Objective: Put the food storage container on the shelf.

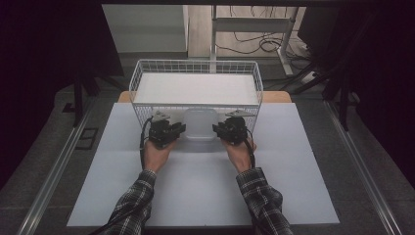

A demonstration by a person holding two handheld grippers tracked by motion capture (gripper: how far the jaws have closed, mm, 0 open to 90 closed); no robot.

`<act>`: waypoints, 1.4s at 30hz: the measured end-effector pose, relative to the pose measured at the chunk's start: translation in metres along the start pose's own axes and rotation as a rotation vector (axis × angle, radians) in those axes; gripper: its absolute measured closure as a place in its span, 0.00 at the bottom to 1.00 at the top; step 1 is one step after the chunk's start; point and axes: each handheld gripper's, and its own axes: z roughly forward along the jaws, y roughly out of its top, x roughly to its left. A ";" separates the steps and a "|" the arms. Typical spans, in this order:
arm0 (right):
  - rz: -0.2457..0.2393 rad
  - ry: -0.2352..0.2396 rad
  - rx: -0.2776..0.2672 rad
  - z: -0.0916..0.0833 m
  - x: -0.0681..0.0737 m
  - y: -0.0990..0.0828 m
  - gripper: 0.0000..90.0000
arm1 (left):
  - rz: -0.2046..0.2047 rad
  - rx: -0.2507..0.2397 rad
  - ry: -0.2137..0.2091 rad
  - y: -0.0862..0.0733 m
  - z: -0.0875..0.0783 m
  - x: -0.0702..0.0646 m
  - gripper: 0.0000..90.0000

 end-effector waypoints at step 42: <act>-0.154 0.127 0.072 0.019 0.037 -0.031 0.99 | 0.227 0.017 -0.034 -0.131 -0.145 -0.047 0.00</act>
